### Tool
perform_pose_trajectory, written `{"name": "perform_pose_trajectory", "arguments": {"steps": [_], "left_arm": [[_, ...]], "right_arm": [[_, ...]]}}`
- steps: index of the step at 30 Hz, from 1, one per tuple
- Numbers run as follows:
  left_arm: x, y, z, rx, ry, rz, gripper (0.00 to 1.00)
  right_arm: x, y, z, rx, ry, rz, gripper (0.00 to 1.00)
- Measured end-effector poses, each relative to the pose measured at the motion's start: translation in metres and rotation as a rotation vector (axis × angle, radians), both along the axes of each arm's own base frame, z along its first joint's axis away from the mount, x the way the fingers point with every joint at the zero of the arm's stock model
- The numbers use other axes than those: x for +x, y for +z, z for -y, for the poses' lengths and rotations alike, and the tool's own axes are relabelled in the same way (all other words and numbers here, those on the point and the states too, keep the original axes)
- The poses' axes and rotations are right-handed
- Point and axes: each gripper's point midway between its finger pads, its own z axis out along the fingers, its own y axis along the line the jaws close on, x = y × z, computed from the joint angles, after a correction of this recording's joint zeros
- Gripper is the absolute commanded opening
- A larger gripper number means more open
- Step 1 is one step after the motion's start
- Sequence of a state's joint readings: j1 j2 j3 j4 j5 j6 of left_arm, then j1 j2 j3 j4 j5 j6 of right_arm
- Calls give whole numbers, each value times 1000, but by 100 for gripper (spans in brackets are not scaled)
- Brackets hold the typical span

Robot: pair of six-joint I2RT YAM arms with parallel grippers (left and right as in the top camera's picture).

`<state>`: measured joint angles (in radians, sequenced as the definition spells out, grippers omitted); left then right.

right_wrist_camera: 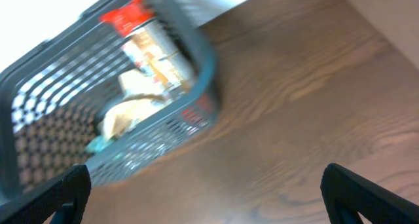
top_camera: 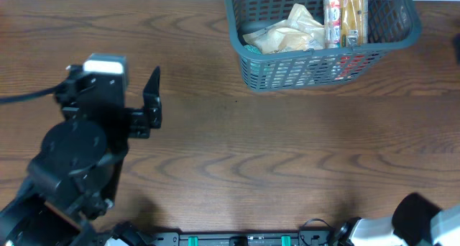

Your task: Pack container

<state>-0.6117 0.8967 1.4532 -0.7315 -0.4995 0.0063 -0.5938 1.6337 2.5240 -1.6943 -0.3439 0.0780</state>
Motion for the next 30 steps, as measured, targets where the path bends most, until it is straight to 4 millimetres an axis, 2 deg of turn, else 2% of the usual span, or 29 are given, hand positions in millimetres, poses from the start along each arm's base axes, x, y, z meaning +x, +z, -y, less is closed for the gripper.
{"name": "perform_pose_trajectory", "arguments": {"steps": [2, 6, 11, 17, 23, 27, 30], "left_arm": [[-5, 2, -5, -3, 6, 6, 99], [-10, 2, -9, -5, 9, 8, 99], [-9, 0, -8, 0, 9, 2, 99], [-9, 0, -8, 1, 9, 1, 99], [-9, 0, -8, 1, 9, 1, 99], [-9, 0, -8, 1, 9, 1, 99], [-9, 0, -8, 1, 9, 1, 99]], "right_arm": [[-7, 1, -20, -2, 49, 4, 99], [-22, -7, -56, 9, 142, -17, 99], [-48, -17, -91, 18, 229, -33, 99], [-83, -15, -115, -5, 276, 10, 99], [-116, 0, -130, -45, 289, 107, 99], [-127, 7, -146, -21, 345, 157, 99], [-132, 3, -154, 9, 368, 162, 99]]}}
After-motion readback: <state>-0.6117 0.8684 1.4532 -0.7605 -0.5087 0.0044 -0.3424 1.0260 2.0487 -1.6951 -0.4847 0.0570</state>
